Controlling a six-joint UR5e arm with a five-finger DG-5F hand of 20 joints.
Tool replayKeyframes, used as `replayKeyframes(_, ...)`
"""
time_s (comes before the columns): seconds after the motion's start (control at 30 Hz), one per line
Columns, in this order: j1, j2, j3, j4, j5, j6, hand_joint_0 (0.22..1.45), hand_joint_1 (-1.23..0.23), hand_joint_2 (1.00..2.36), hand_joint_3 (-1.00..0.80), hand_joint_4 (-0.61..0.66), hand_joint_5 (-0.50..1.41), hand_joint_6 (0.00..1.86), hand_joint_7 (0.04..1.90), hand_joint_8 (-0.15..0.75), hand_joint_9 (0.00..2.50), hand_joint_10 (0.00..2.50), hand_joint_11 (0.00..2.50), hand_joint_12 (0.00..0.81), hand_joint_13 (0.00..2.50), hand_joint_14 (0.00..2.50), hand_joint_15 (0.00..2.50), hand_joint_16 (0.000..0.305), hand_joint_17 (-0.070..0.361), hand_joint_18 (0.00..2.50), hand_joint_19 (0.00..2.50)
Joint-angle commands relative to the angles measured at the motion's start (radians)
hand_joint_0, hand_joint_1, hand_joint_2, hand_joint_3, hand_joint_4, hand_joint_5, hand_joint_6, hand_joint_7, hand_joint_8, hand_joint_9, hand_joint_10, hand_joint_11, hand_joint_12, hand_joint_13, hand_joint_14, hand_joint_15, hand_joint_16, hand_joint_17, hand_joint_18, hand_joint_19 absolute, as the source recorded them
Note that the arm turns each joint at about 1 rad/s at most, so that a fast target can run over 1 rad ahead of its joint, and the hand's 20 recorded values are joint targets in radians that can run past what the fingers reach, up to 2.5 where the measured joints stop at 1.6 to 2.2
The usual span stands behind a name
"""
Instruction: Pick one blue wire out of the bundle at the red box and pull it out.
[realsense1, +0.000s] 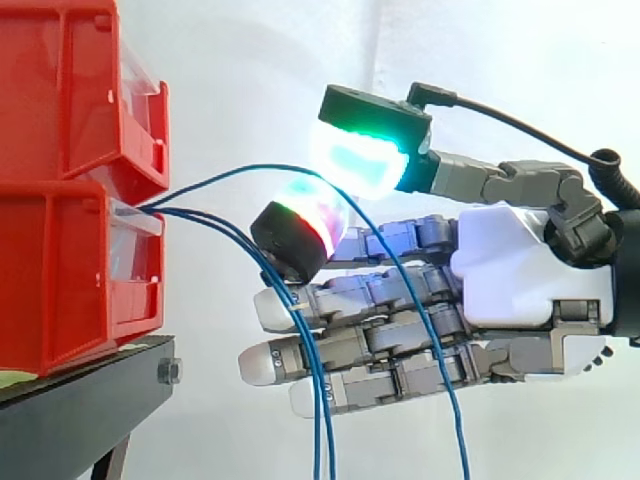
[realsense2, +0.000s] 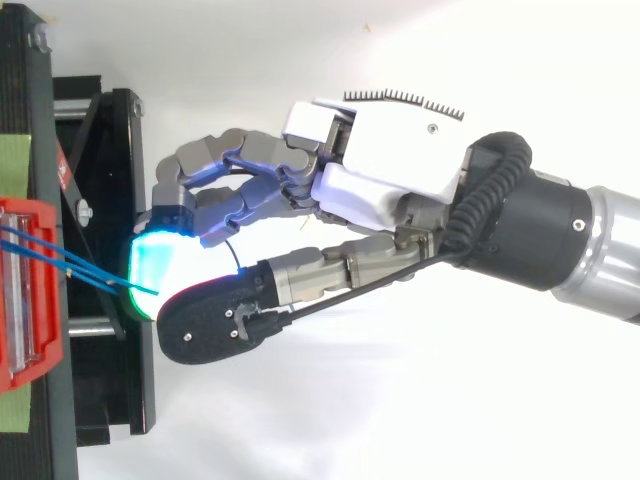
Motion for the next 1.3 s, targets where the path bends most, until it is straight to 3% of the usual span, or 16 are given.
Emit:
replayKeyframes(0.0, 0.000, 0.000, 0.000, 0.001, -0.001, -0.008, 0.58, -0.64, 1.01, -0.09, 0.18, -0.11, 0.75, 1.11, 0.292, 0.94, 0.02, 0.52, 0.398, 0.44, 0.01, 0.22, 0.062, 0.139, 0.31, 0.37)
replayKeyframes(0.1, 0.000, 0.000, 0.000, 0.001, -0.001, -0.008, 0.58, -0.66, 1.02, -0.09, 0.22, -0.11, 0.75, 1.09, 0.274, 0.94, 0.02, 0.50, 0.387, 0.45, 0.01, 0.21, 0.060, 0.135, 0.33, 0.36)
replayKeyframes(0.23, 0.000, 0.000, 0.000, 0.001, -0.002, -0.011, 0.58, -0.66, 1.02, -0.09, 0.25, -0.08, 0.66, 1.25, 0.269, 0.97, 0.02, 0.46, 0.385, 0.47, 0.01, 0.22, 0.061, 0.137, 0.34, 0.37)
replayKeyframes(0.53, 0.000, 0.000, 0.000, 0.004, -0.002, -0.014, 0.59, -0.63, 1.01, -0.09, 0.26, -0.07, 0.62, 1.30, 0.280, 1.00, 0.02, 0.49, 0.389, 0.48, 0.01, 0.21, 0.061, 0.138, 0.36, 0.38)
replayKeyframes(0.87, 0.000, 0.000, 0.000, 0.004, -0.004, -0.014, 0.59, -0.64, 1.02, -0.09, 0.25, -0.09, 0.67, 1.22, 0.273, 0.97, 0.02, 0.53, 0.379, 0.46, 0.01, 0.22, 0.058, 0.130, 0.34, 0.37)
replayKeyframes(1.27, 0.002, 0.000, 0.000, 0.004, -0.004, -0.015, 0.58, -0.66, 1.02, -0.08, 0.32, -0.08, 0.63, 1.28, 0.267, 0.98, 0.02, 0.47, 0.386, 0.47, 0.01, 0.22, 0.060, 0.136, 0.34, 0.38)
